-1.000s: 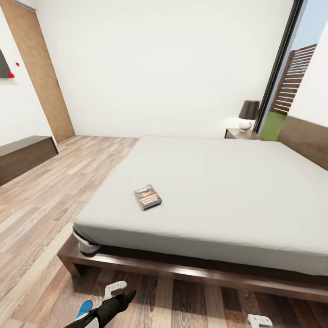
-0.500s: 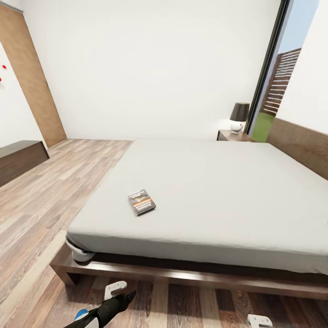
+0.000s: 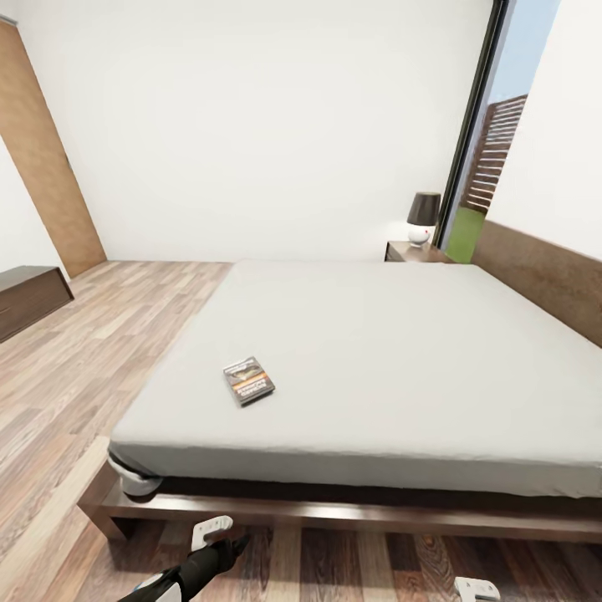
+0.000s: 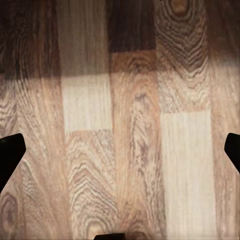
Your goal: In the bedroom, move the book from the bed onto either nightstand, and place the two sandals side by side next to the bed.
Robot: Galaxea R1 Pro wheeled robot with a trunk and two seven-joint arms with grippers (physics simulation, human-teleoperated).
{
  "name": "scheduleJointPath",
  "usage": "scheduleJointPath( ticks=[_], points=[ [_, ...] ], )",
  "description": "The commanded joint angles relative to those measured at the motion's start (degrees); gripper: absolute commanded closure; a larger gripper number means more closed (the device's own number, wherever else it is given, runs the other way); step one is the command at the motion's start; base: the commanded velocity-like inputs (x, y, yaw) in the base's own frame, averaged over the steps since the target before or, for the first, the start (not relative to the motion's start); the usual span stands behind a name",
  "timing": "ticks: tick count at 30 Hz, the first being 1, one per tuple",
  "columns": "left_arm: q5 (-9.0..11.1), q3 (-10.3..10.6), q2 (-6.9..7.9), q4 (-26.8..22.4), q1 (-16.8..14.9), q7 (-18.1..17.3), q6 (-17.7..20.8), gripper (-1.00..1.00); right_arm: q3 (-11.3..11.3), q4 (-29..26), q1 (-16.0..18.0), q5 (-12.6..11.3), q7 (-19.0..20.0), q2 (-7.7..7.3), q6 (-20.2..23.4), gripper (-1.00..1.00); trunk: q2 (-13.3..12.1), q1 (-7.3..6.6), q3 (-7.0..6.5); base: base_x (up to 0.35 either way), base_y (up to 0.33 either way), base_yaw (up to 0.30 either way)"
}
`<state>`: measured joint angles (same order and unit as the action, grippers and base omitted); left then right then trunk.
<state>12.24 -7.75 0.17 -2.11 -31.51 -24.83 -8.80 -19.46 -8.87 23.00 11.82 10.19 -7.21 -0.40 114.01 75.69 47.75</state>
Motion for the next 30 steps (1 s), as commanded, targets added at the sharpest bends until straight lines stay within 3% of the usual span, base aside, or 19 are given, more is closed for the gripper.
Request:
scheduleJointPath(
  ticks=[1,30],
  points=[
    [0.0,-0.4,0.01,0.1,0.0,-0.3,0.0,-1.0,-0.5,0.0,0.0,0.5,0.3,0.01,0.0,-1.0,-0.4,-0.23,-0.14,0.0,0.0,-0.007],
    [-0.1,-0.4,0.01,0.1,0.0,-0.3,0.0,-1.0,-0.5,0.0,0.0,0.2,0.2,0.01,0.0,-1.0,-12.0,-6.6,-5.34,0.0,0.0,0.0]
  ],
)
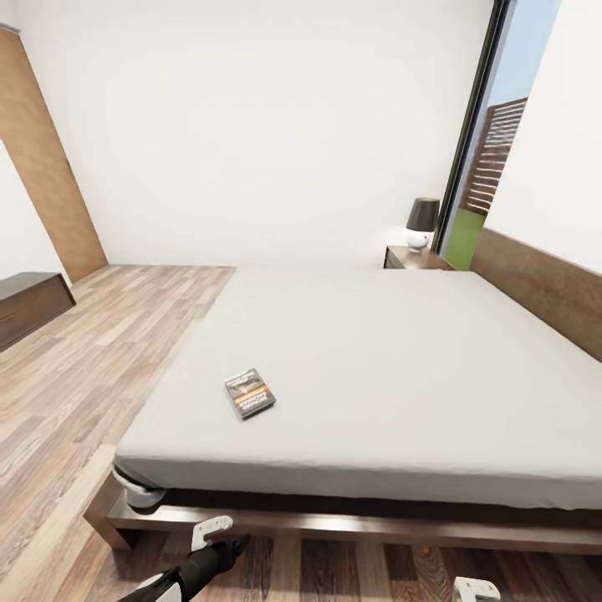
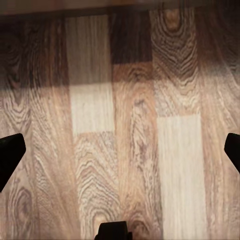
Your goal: In the bedroom, move the book from the bed onto either nightstand, and place the two sandals side by side next to the bed.
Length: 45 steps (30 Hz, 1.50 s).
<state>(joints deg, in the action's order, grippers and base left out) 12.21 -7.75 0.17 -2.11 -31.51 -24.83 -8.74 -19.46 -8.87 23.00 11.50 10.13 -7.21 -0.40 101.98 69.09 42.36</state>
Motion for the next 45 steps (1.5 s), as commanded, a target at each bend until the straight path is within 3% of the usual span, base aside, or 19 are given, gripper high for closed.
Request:
scheduleJointPath(
  ticks=[1,6,10,11,12,16,21,25,45],
  points=[
    [0.0,-0.4,0.01,0.1,0.0,-0.3,-0.1,-1.0,-0.5,0.0,0.0,0.6,0.3,0.01,0.0,-1.0,-0.4,-0.23,-0.14,0.0,0.0,0.0],
    [-0.9,0.7,-0.04,0.1,0.0,-0.3,-0.1,-1.0,-0.5,0.0,0.0,0.5,0.3,0.01,0.0,-1.0,-2.4,-1.33,-1.03,0.0,0.0,0.0],
    [-5.9,4.5,-0.13,0.1,0.0,-0.3,0.0,-1.0,-0.5,0.0,0.0,0.4,0.3,-0.01,0.0,-1.0,-4.0,-2.21,-1.75,0.0,0.0,0.0],
    [-7.8,5.4,-0.27,0.2,0.0,-0.2,0.0,-1.0,-0.5,0.0,0.0,0.3,0.3,-0.04,0.0,-1.0,-4.4,-2.43,-1.93,0.0,0.0,0.0],
    [-11.0,6.3,-0.66,0.6,0.0,0.9,0.1,-1.0,-0.5,0.0,0.0,0.2,0.3,-0.06,0.0,-1.0,-4.8,-2.65,-2.11,0.0,0.0,0.0],
    [-13.1,6.7,-0.85,0.9,1.0,5.9,0.1,-1.0,-0.6,0.0,0.0,0.1,0.3,-0.01,0.0,-1.0,-6.4,-3.53,-2.83,0.0,0.0,0.0],
    [-13.7,6.9,-1.2,1.0,2.2,13.0,0.1,-1.0,-0.9,0.0,0.0,0.1,0.3,-0.13,0.3,-1.0,-8.4,-4.63,-3.73,0.0,0.0,0.0],
    [-13.7,6.9,-1.35,1.0,2.4,15.1,0.1,-1.0,-0.7,0.0,0.0,0.1,0.3,-0.22,0.3,-1.0,-10.0,-5.5,-4.44,0.0,0.0,0.0],
    [-13.6,6.9,-2.08,1.0,2.8,15.9,0.0,-1.0,-0.7,0.2,0.0,0.1,0.3,-0.43,0.1,-1.0,-18.0,-9.9,-8.03,0.0,0.0,0.0]
  ],
)
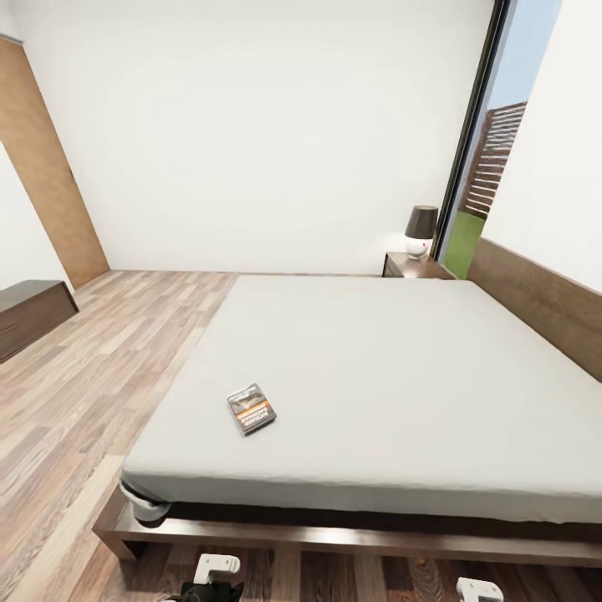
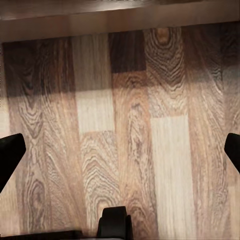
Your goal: In the bedroom, move the book from the bed onto either nightstand, and place the two sandals side by side next to the bed.
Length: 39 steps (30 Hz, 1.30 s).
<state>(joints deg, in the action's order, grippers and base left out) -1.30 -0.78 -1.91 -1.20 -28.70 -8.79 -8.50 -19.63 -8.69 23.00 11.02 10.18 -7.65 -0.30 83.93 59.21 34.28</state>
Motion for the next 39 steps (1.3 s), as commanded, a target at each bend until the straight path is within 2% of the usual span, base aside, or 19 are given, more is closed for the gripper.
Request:
scheduleJointPath(
  ticks=[1,39],
  points=[
    [-0.1,-0.1,0.0,0.1,0.0,-0.1,-0.2,-1.0,-0.5,0.0,0.0,0.6,0.3,0.0,0.0,-1.0,-0.4,-0.23,-0.13,0.0,0.0,0.0],
    [0.1,-0.1,-0.46,0.1,0.0,-0.2,-0.2,-1.0,-0.5,0.0,0.0,0.6,0.2,0.18,0.0,-1.0,-15.6,-8.58,-6.96,0.0,0.0,0.0]
  ],
)
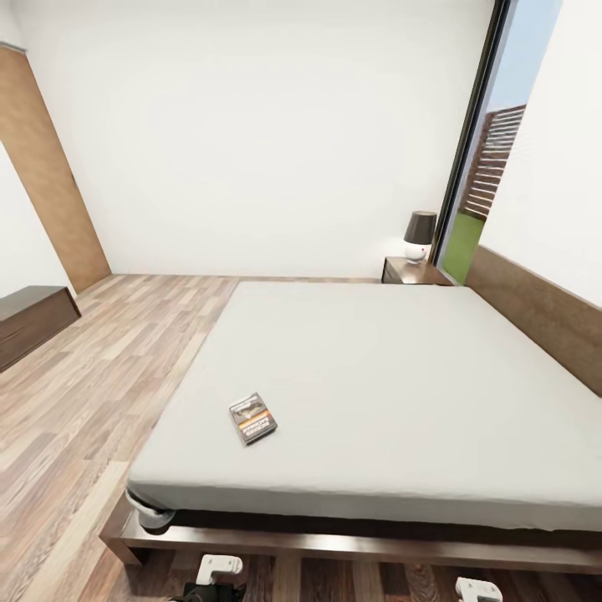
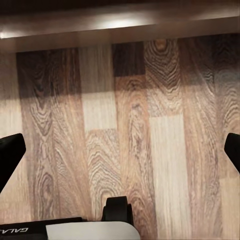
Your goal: In the bedroom, move the book from the bed onto either nightstand, and place the two sandals side by side next to the bed.
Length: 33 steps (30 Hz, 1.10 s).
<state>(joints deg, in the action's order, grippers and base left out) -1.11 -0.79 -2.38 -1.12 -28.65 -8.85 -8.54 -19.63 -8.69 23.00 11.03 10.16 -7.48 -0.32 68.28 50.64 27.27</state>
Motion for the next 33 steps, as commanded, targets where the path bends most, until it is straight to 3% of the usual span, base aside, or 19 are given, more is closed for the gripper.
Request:
scheduleJointPath(
  ticks=[1,33],
  points=[
    [-0.1,-0.1,0.0,0.1,0.0,-0.1,-0.2,-1.0,-0.5,0.0,0.0,0.6,0.3,0.01,0.0,-1.0,-0.4,-0.23,-0.13,0.0,0.0,0.0],
    [-0.1,-0.1,-0.09,0.1,0.0,-0.1,-0.2,-1.0,-0.5,0.0,0.0,0.6,0.2,0.01,-0.1,-1.0,-13.2,-7.26,-5.88,0.0,0.0,0.0]
  ],
)
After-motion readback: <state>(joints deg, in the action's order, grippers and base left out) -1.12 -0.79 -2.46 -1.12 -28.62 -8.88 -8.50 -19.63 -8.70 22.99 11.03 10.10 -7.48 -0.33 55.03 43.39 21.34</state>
